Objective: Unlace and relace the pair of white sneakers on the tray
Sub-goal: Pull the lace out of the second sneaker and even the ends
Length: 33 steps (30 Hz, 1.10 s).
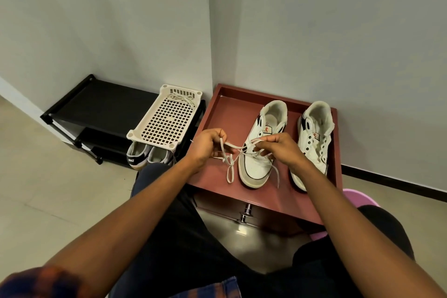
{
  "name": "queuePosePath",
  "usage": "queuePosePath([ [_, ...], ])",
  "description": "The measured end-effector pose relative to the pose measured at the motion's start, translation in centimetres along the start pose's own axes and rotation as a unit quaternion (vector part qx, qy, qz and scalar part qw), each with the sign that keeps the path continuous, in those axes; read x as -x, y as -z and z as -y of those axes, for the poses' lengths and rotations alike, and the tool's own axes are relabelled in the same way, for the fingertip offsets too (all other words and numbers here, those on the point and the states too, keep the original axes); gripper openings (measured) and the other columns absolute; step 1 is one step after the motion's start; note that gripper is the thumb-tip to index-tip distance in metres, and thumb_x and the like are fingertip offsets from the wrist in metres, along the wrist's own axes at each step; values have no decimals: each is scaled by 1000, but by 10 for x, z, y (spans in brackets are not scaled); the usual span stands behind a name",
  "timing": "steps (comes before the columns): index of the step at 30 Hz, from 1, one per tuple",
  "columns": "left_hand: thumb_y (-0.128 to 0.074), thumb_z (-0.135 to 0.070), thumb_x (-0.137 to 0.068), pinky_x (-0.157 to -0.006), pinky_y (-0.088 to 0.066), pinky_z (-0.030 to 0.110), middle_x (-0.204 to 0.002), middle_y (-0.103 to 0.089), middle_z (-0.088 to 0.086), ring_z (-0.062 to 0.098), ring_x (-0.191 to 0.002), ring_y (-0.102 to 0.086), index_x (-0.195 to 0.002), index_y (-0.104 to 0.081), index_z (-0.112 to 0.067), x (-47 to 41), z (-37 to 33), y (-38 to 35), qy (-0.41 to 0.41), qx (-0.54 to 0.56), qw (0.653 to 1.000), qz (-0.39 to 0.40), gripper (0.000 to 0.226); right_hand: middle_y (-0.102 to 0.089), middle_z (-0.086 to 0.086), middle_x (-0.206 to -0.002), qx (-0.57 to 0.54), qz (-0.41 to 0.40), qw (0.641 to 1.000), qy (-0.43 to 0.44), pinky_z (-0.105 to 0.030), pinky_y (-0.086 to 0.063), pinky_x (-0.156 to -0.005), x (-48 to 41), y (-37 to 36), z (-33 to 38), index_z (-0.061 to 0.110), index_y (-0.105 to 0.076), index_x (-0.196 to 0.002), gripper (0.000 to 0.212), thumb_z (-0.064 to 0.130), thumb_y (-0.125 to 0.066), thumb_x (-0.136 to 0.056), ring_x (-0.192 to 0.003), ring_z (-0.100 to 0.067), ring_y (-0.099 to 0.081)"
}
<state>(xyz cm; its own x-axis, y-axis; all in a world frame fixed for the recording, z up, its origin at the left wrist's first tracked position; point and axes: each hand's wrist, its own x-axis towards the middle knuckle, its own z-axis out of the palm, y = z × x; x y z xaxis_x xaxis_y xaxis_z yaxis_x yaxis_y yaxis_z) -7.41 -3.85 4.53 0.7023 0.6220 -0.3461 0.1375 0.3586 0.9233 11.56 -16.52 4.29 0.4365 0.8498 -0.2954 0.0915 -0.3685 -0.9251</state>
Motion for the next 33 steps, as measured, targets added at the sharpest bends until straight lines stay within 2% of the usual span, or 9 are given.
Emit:
queuePosePath([
  [6, -32, -23, -87, -64, -45, 32, -67, -61, 15, 30, -65, -64, -72, -54, -10, 3, -6, -5, 55, 144, 987, 39, 29, -77, -4, -85, -181, -7, 981, -64, -26, -44, -64, -3, -40, 13, 14, -74, -88, 24, 7, -52, -94, -79, -15, -72],
  [10, -52, -20, -92, -53, -42, 25, -56, -49, 3, 14, -46, -49, -74, -56, -15, 2, -14, -15, 68, 140, 987, 27, 19, -74, -6, -77, -357, -22, 926, -118, -30, -49, -70, -9, -59, 21, 10, -66, -81, 28, 15, -40, -90, -75, -20, -71],
  [14, -46, 1, -96, -41, -28, 17, -51, -38, -4, 5, -35, -28, -86, -56, -16, -8, -11, -10, 58, 82, 995, -7, 22, -46, -1, -50, -400, 14, 907, -134, -27, -34, -56, -16, -65, 22, 15, -59, -79, 26, 25, -39, -93, -47, -14, -41],
  [17, -44, 1, -96, -35, -22, 15, -52, -38, -4, 5, -36, -27, -87, -57, -16, -15, -10, 6, 45, 25, 997, -63, 23, -31, 3, -49, -325, 33, 937, -123, -23, -22, -47, -20, -55, 19, 19, -59, -89, 14, 23, -47, -95, -40, -9, -23],
  [19, -49, 0, -93, -42, -34, 19, -61, -51, -2, 9, -48, -43, -85, -62, -18, -22, -3, 25, 13, -96, 985, -141, 24, -31, 5, -51, -210, 28, 972, -102, -21, -17, -46, -22, -39, 15, 19, -64, -97, 12, 15, -54, -92, -42, -7, -21],
  [22, -51, -4, -89, -65, -46, 27, -75, -63, -3, 18, -72, -59, -80, -64, -23, -27, 11, 55, -8, -256, 940, -226, 24, -44, 10, -51, -59, 20, 995, -72, -18, -21, -42, -22, -11, 11, 14, -73, -108, 19, 7, -65, -91, -42, -3, -30],
  [26, -61, -15, -80, -84, -50, 34, -95, -67, 0, 22, -92, -62, -86, -67, -27, -27, 25, 62, -43, -473, 850, -229, 14, -59, 6, -53, 61, 34, 997, -24, -15, -34, -47, -20, 14, 14, 9, -77, -98, 12, 3, -69, -91, -45, -1, -44],
  [30, -68, -28, -82, -104, -39, 31, -129, -62, 1, 17, -120, -55, -126, -63, -25, -28, 15, 22, -228, -484, 843, -51, 45, -68, 6, -59, 93, 79, 992, 17, -14, -41, -51, -21, 10, 28, 3, -75, -98, 8, 4, -68, -95, -48, 0, -54],
  [33, -58, -44, -91, -93, -49, 36, -116, -70, 3, 20, -108, -64, -124, -63, -22, -32, 13, -18, -184, -440, 875, 85, 40, -63, 4, -55, 61, 124, 990, 39, -14, -38, -45, -20, -1, 37, -2, -70, -103, 10, 1, -61, -98, -44, -1, -50],
])
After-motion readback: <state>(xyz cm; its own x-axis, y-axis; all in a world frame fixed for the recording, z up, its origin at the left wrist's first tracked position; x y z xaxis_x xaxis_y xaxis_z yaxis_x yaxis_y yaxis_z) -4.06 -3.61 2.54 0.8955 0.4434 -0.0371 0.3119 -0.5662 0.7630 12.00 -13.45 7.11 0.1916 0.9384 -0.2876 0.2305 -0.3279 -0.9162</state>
